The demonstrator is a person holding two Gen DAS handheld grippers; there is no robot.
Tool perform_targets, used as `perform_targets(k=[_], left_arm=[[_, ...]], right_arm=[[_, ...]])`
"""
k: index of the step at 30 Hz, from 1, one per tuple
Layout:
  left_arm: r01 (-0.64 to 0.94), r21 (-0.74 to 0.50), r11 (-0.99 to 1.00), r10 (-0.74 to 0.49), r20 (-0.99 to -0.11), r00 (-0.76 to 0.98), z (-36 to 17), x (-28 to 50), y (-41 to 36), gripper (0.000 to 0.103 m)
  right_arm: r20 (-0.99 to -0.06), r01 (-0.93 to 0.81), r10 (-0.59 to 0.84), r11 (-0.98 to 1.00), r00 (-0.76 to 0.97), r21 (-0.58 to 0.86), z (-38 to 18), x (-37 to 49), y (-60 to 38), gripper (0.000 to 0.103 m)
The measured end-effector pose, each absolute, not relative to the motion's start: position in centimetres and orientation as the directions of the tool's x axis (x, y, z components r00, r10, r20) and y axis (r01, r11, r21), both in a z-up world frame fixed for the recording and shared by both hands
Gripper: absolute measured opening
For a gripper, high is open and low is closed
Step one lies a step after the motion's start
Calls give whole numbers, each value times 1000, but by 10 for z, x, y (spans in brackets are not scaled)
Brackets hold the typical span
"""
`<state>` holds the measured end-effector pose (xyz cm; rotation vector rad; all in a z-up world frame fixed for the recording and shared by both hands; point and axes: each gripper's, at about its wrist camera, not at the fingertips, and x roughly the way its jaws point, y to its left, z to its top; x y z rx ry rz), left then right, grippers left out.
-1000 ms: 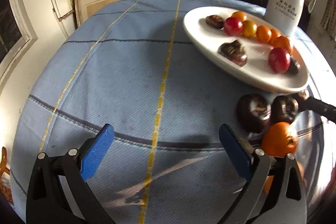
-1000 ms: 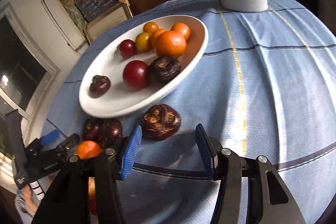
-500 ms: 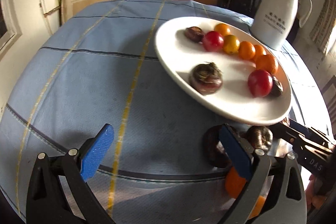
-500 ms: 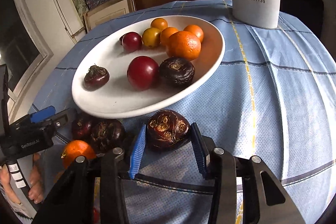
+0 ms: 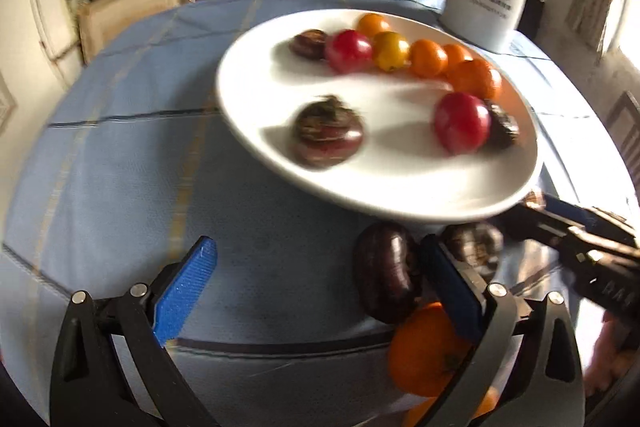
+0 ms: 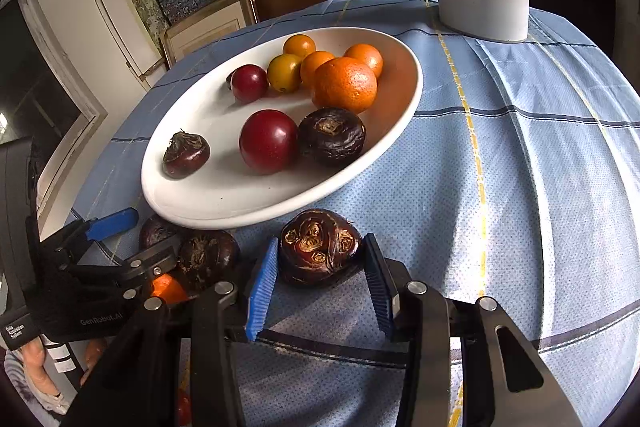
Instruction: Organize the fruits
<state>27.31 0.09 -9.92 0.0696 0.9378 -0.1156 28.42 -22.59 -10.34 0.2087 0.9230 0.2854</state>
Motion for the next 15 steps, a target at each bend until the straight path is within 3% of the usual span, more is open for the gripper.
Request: perform_targets(k=[9, 11, 15], left_arm=[[-5, -209, 978, -168, -798, 578, -97, 259, 70, 98], [32, -185, 982, -170, -804, 570, -99, 259, 59, 98], [63, -4, 998, -40, -817, 576, -106, 260, 33, 98]], right_arm=[[-747, -138, 345, 935, 568, 326, -104, 280, -231, 43], [-746, -138, 345, 935, 569, 328, -104, 280, -231, 43], [-746, -136, 344, 935, 570, 328, -104, 280, -231, 43]])
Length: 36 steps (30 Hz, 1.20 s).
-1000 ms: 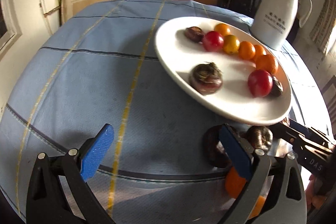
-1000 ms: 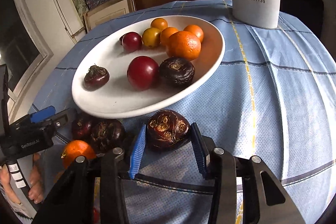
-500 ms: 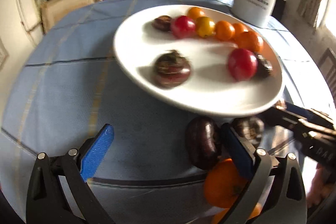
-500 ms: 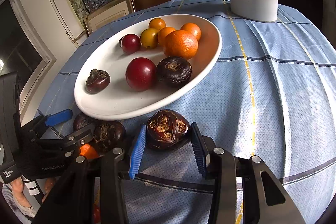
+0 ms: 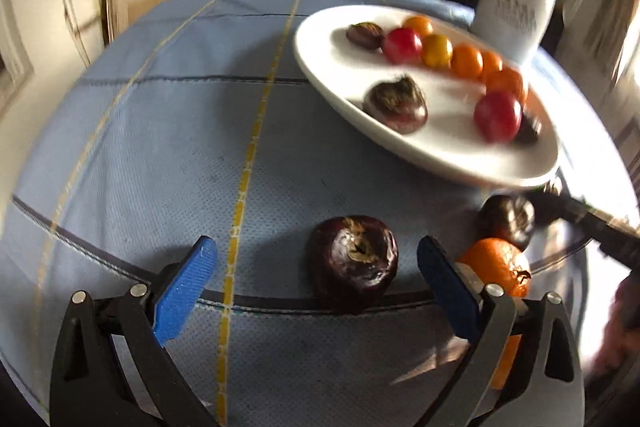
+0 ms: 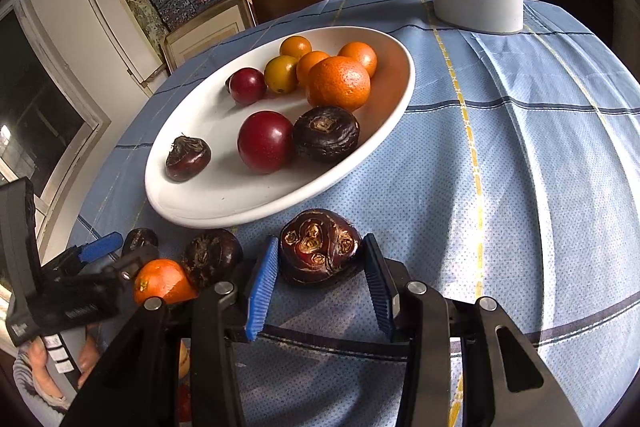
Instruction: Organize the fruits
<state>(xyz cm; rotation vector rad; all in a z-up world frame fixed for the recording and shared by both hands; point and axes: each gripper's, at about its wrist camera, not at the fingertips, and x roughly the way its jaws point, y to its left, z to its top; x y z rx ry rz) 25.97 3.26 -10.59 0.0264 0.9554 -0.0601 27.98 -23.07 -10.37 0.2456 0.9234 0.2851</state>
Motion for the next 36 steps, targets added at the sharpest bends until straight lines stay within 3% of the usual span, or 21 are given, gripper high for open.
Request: perform_targets(k=[3, 5, 6, 7, 10, 23, 26, 33, 34, 35, 36], left_arm=[[48, 44, 998, 8, -810, 586, -107, 261, 32, 99], [29, 84, 996, 50, -793, 607, -104, 261, 33, 93], [39, 80, 996, 39, -789, 614, -103, 260, 34, 85], [58, 53, 997, 6, -790, 613, -102, 259, 36, 69], [82, 29, 996, -28, -782, 622, -100, 255, 36, 43], [91, -139, 986, -162, -682, 713, -62, 241, 49, 42], [114, -128, 985, -171, -673, 719, -46, 259, 35, 42], [140, -109, 984, -176, -689, 703, -41, 323, 3, 43], [142, -107, 984, -177, -693, 699, -44, 329, 0, 46], [140, -99, 985, -169, -694, 699, -46, 334, -1, 58], [124, -87, 988, -149, -687, 711, -49, 337, -2, 64]], right_arm=[[-745, -138, 343, 936, 572, 325, -104, 280, -231, 43], [-743, -142, 332, 940, 581, 309, -103, 278, -229, 43], [-742, -146, 325, 943, 586, 298, -102, 276, -228, 43], [-742, -147, 323, 944, 588, 295, -102, 275, -228, 43], [-737, -142, 337, 938, 586, 316, -102, 274, -232, 42], [-608, -131, 428, 873, 669, 470, -75, 255, -264, 42], [-575, -165, 453, 860, 681, 483, -62, 262, -257, 42], [-639, -235, 474, 874, 605, 426, -63, 309, -210, 42], [-649, -239, 481, 871, 589, 429, -67, 313, -206, 43], [-647, -239, 487, 868, 587, 436, -68, 313, -206, 43], [-635, -238, 493, 863, 595, 447, -67, 313, -208, 45]])
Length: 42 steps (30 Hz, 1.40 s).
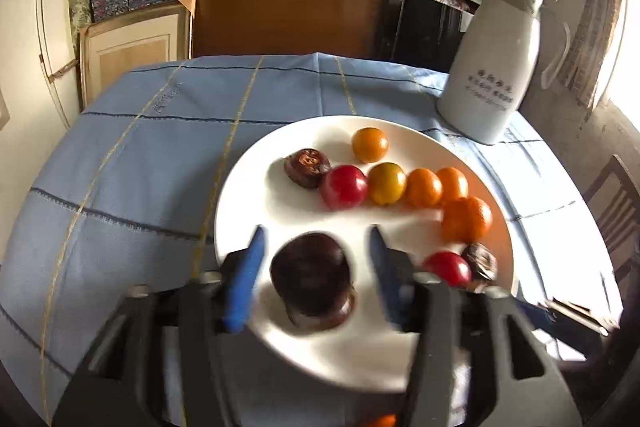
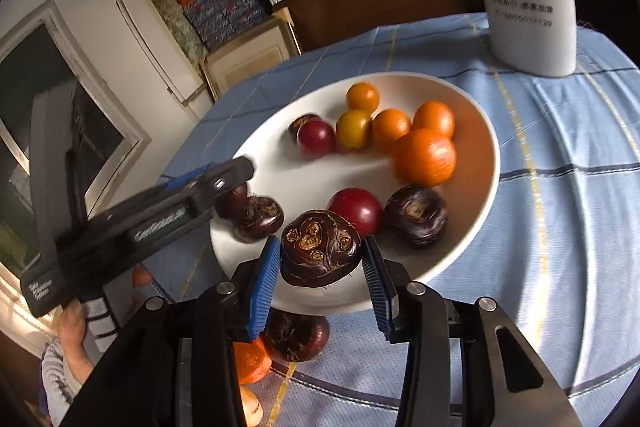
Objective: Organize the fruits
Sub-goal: 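Grasp a passion fruit with the left tool while the right tool lowers its passion fruit onto the plate, then open both tools over the plate and withdraw toward the remaining fruit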
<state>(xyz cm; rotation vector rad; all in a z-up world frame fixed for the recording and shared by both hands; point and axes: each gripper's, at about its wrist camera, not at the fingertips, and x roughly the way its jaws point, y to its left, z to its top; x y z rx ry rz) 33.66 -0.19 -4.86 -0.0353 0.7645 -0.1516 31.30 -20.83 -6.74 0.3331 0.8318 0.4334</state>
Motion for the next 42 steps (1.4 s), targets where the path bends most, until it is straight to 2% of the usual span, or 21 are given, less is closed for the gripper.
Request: perform_targets(k=[1, 4, 7, 9, 16, 19, 21, 24, 31, 37, 40, 42], left_arm=[[117, -83, 990, -142, -681, 718, -50, 337, -1, 70], [125, -82, 989, -147, -678, 720, -49, 333, 4, 71], [92, -82, 992, -123, -661, 740, -46, 319, 15, 85], [68, -74, 995, -100, -653, 751, -46, 306, 21, 89], [-9, -73, 997, -45, -702, 711, -68, 254, 48, 92], [-14, -100, 995, -60, -703, 709, -71, 237, 55, 92], [11, -125, 992, -97, -709, 698, -74, 229, 54, 92], [63, -120, 991, -130, -706, 696, -75, 221, 43, 92], [198, -12, 980, -148, -706, 692, -79, 215, 1, 94], [211, -45, 976, -179, -715, 676, -80, 222, -2, 94], [255, -101, 962, -249, -713, 655, -79, 220, -3, 94], [282, -83, 956, -254, -714, 652, -79, 218, -10, 94]], right_arm=[[-628, -235, 492, 862, 603, 450, -66, 312, -211, 48], [-590, -221, 499, 849, 635, 480, -58, 303, -219, 54], [-588, -208, 488, 852, 645, 480, -60, 295, -227, 57], [-593, -193, 489, 849, 640, 491, -64, 290, -233, 58], [-570, -163, 513, 818, 642, 552, -74, 263, -250, 63], [-573, -170, 527, 811, 627, 559, -80, 248, -248, 63], [-583, -171, 524, 816, 621, 552, -83, 244, -245, 63], [-600, -161, 510, 827, 616, 539, -85, 245, -243, 69], [-604, -119, 518, 810, 606, 575, -89, 251, -251, 70], [-610, -121, 513, 815, 604, 566, -89, 251, -249, 72], [-616, -112, 509, 817, 601, 565, -91, 252, -249, 72], [-616, -110, 507, 818, 603, 565, -91, 252, -250, 72]])
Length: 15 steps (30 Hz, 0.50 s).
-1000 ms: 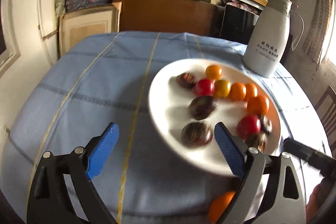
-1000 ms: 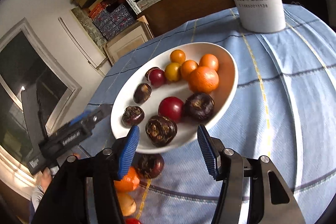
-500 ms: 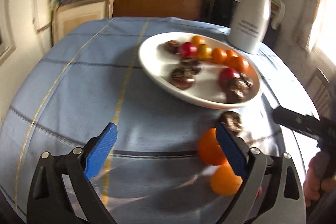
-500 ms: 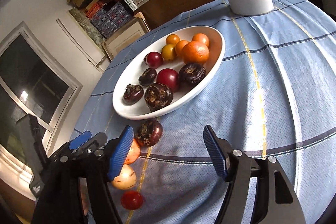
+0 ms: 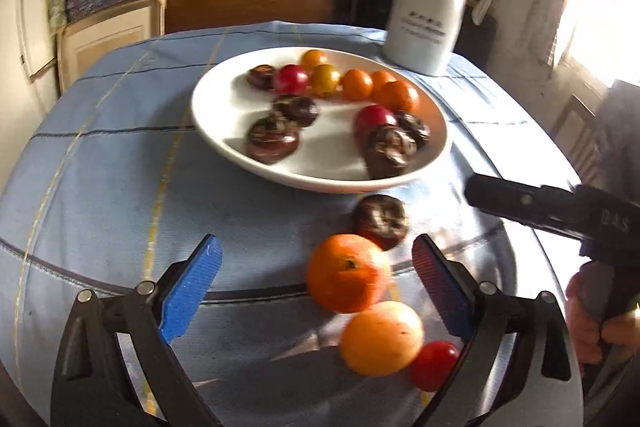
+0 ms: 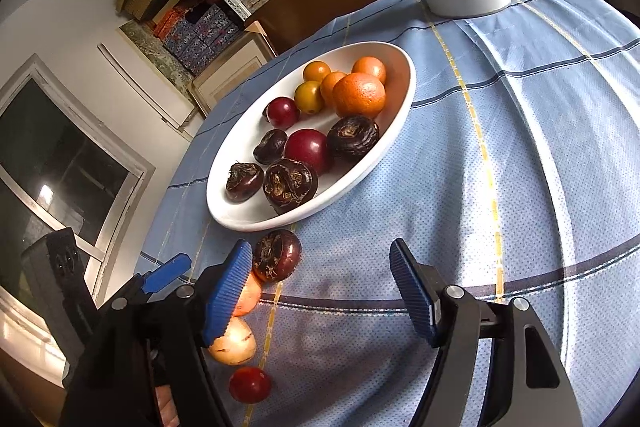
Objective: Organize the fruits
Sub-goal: 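Open both tools over the plate and withdraw toward the remaining fruit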
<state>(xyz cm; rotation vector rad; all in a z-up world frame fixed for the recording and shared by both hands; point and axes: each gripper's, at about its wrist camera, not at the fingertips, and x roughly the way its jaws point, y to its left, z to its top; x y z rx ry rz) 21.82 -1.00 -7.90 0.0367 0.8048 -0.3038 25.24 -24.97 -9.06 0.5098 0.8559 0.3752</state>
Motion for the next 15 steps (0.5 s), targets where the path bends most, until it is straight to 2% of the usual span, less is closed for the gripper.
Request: perform_targets(k=[4, 8, 9, 11, 15], left_arm=[[280, 10, 960, -178, -751, 636, -92, 221, -22, 94], [266, 15, 964, -163, -759, 631, -95, 225, -18, 93], [259, 12, 966, -161, -757, 633, -95, 226, -16, 92], [264, -10, 964, -178, -761, 624, -95, 228, -12, 80], [214, 44, 976, -110, -746, 657, -92, 227, -1, 78]], right_arm=[[-618, -104, 506, 817, 602, 567, -92, 253, -251, 72], [-620, -103, 504, 818, 601, 565, -92, 253, -250, 72], [-621, -103, 504, 819, 600, 565, -92, 253, -250, 72], [-624, -102, 503, 820, 598, 564, -92, 254, -250, 72], [-624, -95, 502, 818, 599, 567, -93, 253, -251, 72]])
